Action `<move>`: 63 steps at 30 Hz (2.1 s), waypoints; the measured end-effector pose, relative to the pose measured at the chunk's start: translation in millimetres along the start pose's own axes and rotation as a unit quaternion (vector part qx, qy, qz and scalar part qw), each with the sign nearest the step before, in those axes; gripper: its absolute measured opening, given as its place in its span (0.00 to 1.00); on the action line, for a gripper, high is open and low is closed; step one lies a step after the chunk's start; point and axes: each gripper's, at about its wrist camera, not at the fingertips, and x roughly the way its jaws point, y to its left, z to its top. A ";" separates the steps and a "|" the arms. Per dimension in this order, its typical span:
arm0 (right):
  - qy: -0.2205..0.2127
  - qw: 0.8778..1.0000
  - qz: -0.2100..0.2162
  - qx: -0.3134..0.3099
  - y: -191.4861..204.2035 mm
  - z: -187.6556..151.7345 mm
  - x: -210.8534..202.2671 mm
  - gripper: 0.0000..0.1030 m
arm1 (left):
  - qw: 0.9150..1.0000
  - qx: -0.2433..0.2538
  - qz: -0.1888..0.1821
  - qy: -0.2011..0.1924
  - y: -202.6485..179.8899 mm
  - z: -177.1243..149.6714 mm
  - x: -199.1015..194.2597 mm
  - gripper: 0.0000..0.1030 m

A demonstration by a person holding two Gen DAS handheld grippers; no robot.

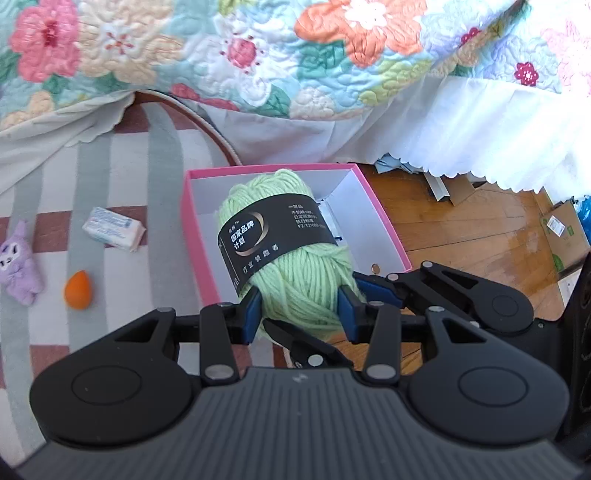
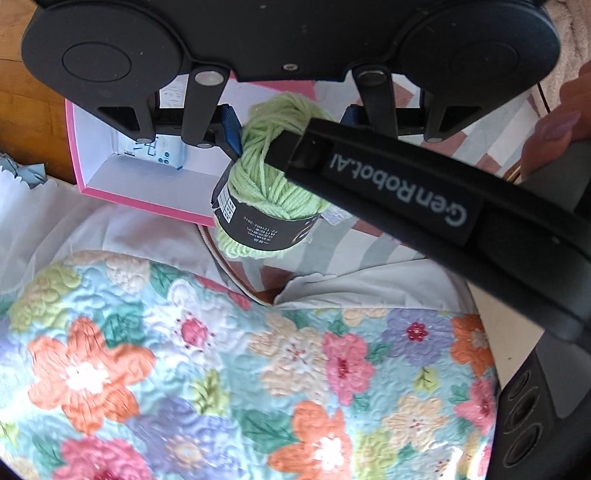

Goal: Organize objects
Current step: 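Lift the yarn ball with the right gripper and carry it into the pink box, then lower the yarn ball onto the box floor and open the right gripper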

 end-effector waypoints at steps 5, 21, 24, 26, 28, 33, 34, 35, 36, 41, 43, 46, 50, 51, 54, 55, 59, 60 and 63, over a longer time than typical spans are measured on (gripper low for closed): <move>0.003 1.000 -0.007 -0.001 -21.5 -10.7 21.7 0.55 | 1.000 -0.001 0.002 0.012 -2.2 8.7 37.2 0.40; 0.036 0.996 0.026 0.081 -84.9 -56.3 97.0 0.54 | 0.996 -0.020 0.021 0.084 9.5 20.3 149.4 0.40; 0.046 0.993 0.039 0.102 -93.7 -63.2 108.2 0.54 | 0.996 -0.025 0.023 0.089 12.4 15.7 160.3 0.40; 0.056 0.991 0.041 0.118 -99.8 -66.5 114.1 0.54 | 0.995 -0.033 0.017 0.094 15.4 13.1 167.7 0.40; 0.071 0.989 0.040 0.127 -102.8 -69.0 118.1 0.54 | 0.994 -0.039 0.011 0.104 18.3 12.0 175.4 0.40; 0.091 0.984 0.039 0.146 -109.7 -73.0 128.8 0.54 | 0.992 -0.048 0.004 0.113 23.2 10.2 186.5 0.40; 0.094 0.984 0.038 0.147 -110.6 -73.3 131.3 0.54 | 0.993 -0.042 0.003 0.113 22.7 10.0 187.2 0.41; 0.097 0.984 0.035 0.147 -110.3 -73.1 131.3 0.54 | 0.993 -0.029 0.005 0.116 20.6 10.1 189.2 0.43; 0.101 0.984 0.032 0.146 -110.8 -72.4 131.6 0.54 | 0.992 -0.014 0.009 0.123 17.4 11.6 192.9 0.44; 0.109 0.983 0.036 0.143 -114.1 -71.9 133.5 0.54 | 0.992 -0.029 -0.005 0.124 25.6 22.9 184.2 0.43; 0.113 0.984 0.033 0.134 -112.5 -70.5 135.1 0.54 | 0.994 -0.025 -0.002 0.109 27.2 27.2 177.8 0.43; 0.116 0.982 0.035 0.142 -114.3 -69.2 137.8 0.57 | 0.996 -0.015 0.010 0.091 26.5 30.2 179.9 0.41; 0.122 0.983 0.041 0.133 -111.9 -68.8 137.7 0.65 | 0.995 -0.029 0.011 0.093 29.5 27.2 197.3 0.33; 0.119 0.984 0.039 0.123 -110.5 -68.6 135.3 0.66 | 0.996 -0.026 0.008 0.090 29.5 25.8 198.3 0.31; 0.105 0.986 0.045 0.121 -113.3 -69.5 126.2 0.67 | 0.996 -0.008 0.013 0.087 29.3 21.2 198.2 0.28; 0.103 0.985 0.051 0.128 -116.1 -70.3 124.5 0.67 | 0.996 0.000 0.017 0.083 27.4 20.0 198.6 0.28; 0.096 0.981 0.024 0.167 -125.7 -74.3 125.8 0.62 | 0.996 0.007 0.027 0.084 23.0 14.4 204.8 0.28; 0.098 0.978 0.027 0.180 -128.6 -75.7 128.1 0.59 | 0.996 0.003 0.030 0.084 23.6 13.0 206.4 0.29; 0.100 0.978 0.018 0.181 -126.2 -77.4 133.1 0.58 | 0.997 -0.004 0.033 0.076 25.2 9.8 207.3 0.29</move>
